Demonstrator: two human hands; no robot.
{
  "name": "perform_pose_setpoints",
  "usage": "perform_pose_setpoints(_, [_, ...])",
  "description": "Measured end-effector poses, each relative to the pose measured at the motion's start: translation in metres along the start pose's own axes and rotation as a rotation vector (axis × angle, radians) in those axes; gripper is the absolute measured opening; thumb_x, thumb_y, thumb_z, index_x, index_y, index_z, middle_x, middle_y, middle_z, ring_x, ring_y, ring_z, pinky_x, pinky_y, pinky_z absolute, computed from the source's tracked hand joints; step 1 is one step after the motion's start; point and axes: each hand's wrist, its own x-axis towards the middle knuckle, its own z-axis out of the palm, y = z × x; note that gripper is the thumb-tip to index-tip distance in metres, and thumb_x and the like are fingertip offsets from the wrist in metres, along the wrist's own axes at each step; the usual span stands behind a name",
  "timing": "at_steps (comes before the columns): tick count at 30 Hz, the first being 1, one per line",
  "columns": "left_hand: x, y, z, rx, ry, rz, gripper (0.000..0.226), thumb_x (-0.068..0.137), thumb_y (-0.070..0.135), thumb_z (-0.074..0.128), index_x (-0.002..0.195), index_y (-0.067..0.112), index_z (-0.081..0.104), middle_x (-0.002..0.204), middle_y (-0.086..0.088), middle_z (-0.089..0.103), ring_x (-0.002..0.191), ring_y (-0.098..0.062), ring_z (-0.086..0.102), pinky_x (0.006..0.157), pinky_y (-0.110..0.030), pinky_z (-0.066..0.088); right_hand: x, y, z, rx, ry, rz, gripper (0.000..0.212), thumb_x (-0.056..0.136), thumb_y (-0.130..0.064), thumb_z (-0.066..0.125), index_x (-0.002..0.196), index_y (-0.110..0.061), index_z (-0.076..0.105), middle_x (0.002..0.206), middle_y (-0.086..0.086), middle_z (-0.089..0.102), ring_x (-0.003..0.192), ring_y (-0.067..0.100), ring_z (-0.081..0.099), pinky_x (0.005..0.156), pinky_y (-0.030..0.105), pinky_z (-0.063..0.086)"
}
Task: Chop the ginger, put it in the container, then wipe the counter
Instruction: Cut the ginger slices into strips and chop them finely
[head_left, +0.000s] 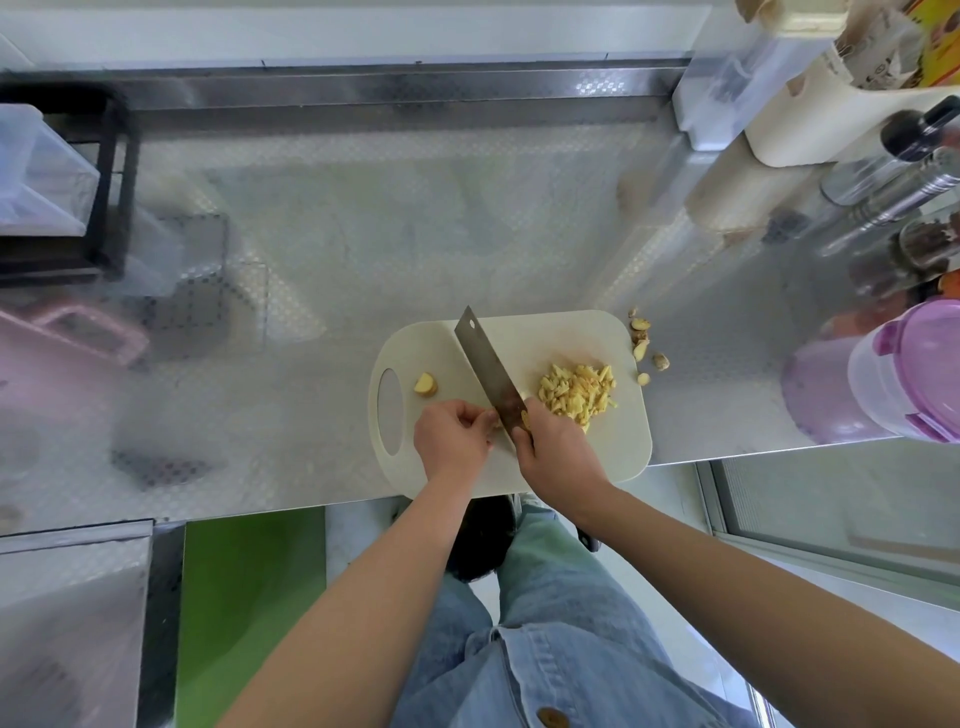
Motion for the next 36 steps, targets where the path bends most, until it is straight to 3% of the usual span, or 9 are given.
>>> perform_pose_setpoints(4, [-0.001,0.000,0.000,0.004,-0.002,0.012,0.027,0.080,0.021,0.076,0.056,0.021,0.062,0.056,-0.005,0.068,0.059,-0.025,0.068,0.068,-0.044,0.056,0.010,-0.007,0.001,0.029,0.035,0.008,0.013,0.098,-0.017,0.042,0.100,-0.005,0.046,0.071,0.010,0.054,0.064,0.029,0.053,0.056,0.039,0.045])
perform_pose_setpoints(9, [-0.001,-0.001,0.000,-0.011,0.003,-0.004,0.027,0.080,0.022,0.075,0.056,0.019,0.063,0.055,-0.003,0.067,0.059,-0.024,0.067,0.068,-0.042,0.057,0.005,-0.005,-0.001,0.073,0.087,-0.022,0.008,0.097,-0.015,0.044,0.096,-0.007,0.045,0.063,0.005,0.049,0.057,0.025,0.047,0.050,0.034,0.034])
perform_pose_setpoints(13, [-0.001,-0.001,0.001,-0.009,0.014,-0.001,0.028,0.080,0.020,0.075,0.055,0.021,0.061,0.056,-0.003,0.067,0.060,-0.025,0.067,0.069,-0.043,0.057,-0.002,-0.002,-0.004,0.071,0.081,-0.047,0.012,0.097,-0.016,0.045,0.103,-0.007,0.048,0.060,0.002,0.048,0.052,0.018,0.043,0.050,0.033,0.036])
perform_pose_setpoints(20, [-0.002,-0.001,0.002,-0.006,0.017,0.004,0.030,0.080,0.020,0.075,0.054,0.021,0.060,0.056,-0.005,0.067,0.060,-0.027,0.067,0.068,-0.044,0.056,-0.003,-0.004,-0.002,0.050,0.048,-0.019,0.013,0.097,-0.018,0.044,0.102,-0.007,0.049,0.068,0.008,0.054,0.059,0.024,0.050,0.056,0.038,0.045])
perform_pose_setpoints(26, [0.000,-0.003,0.002,-0.002,0.012,0.011,0.026,0.080,0.021,0.074,0.058,0.021,0.062,0.057,-0.005,0.068,0.060,-0.027,0.067,0.066,-0.044,0.056,0.002,-0.009,0.002,0.003,0.032,-0.002,0.007,0.097,-0.017,0.043,0.097,-0.010,0.043,0.069,0.006,0.050,0.062,0.026,0.047,0.053,0.033,0.035])
perform_pose_setpoints(32, [-0.002,-0.001,0.001,0.012,0.021,0.024,0.026,0.080,0.020,0.075,0.058,0.020,0.062,0.057,-0.006,0.068,0.060,-0.026,0.067,0.066,-0.041,0.055,0.001,-0.011,0.001,-0.013,0.023,0.014,0.011,0.097,-0.016,0.042,0.102,-0.006,0.044,0.071,0.009,0.050,0.063,0.027,0.048,0.054,0.034,0.038])
perform_pose_setpoints(36, [-0.001,0.000,0.002,0.024,0.025,0.020,0.026,0.079,0.021,0.075,0.058,0.022,0.061,0.060,-0.006,0.068,0.062,-0.027,0.068,0.067,-0.041,0.055,0.003,-0.013,-0.002,-0.002,0.000,0.016,0.007,0.097,-0.016,0.042,0.095,-0.010,0.040,0.071,0.008,0.050,0.065,0.028,0.049,0.054,0.035,0.039])
